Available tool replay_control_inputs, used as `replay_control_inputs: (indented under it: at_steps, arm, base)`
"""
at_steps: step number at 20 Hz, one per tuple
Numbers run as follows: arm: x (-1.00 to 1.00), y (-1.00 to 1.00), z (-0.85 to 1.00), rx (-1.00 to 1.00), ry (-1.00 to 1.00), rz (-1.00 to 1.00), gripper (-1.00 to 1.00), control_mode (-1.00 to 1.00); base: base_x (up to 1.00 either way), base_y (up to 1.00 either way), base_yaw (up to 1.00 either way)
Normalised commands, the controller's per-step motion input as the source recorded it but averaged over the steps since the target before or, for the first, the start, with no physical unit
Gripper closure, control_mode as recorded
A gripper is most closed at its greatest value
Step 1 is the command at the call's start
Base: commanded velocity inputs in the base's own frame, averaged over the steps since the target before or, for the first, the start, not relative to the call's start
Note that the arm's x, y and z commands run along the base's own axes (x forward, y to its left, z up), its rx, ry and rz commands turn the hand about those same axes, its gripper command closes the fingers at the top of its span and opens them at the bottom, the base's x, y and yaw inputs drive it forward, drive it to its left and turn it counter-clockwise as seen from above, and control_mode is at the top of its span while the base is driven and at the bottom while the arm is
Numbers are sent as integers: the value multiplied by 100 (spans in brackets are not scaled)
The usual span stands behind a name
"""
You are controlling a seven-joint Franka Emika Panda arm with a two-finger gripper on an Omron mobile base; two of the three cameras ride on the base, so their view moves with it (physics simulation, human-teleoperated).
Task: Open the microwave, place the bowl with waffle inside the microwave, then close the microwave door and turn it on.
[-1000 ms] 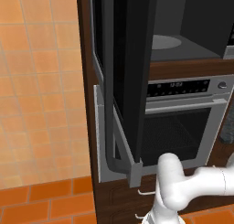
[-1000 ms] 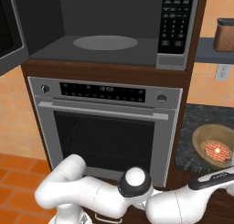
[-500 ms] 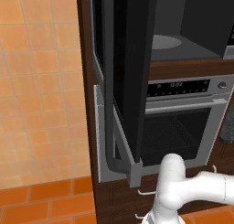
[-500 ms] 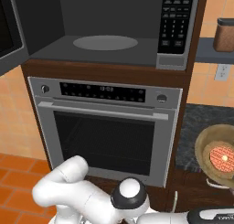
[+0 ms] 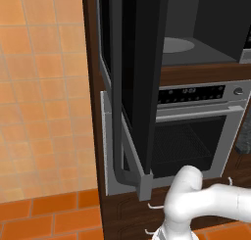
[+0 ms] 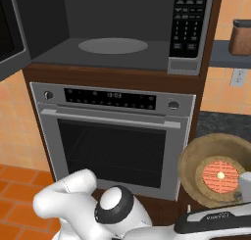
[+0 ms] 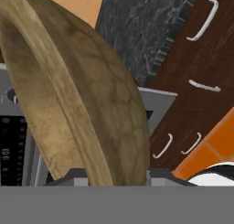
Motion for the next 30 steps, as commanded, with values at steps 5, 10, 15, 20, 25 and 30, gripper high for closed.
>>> replay_control_inputs:
  at_steps: [5, 10, 15, 20, 25, 30]
  arm:
    - [-18, 100, 83, -31, 19, 0, 100, -100]
    - [-20, 100, 38, -29, 25, -5, 100, -100]
    - [0, 98, 26, -9, 7, -20, 100, -100]
    - [7, 93, 26, 6, -2, -40, 100, -100]
    - [1, 78, 71, 1, -1, -46, 100, -100]
    - [0, 68, 62, 8, -1, -46, 100, -100]
  base:
    - [0, 0, 0]
    - [0, 0, 0]
    - [0, 0, 0]
    - [0, 0, 0]
    - [0, 0, 0]
    - [0, 0, 0]
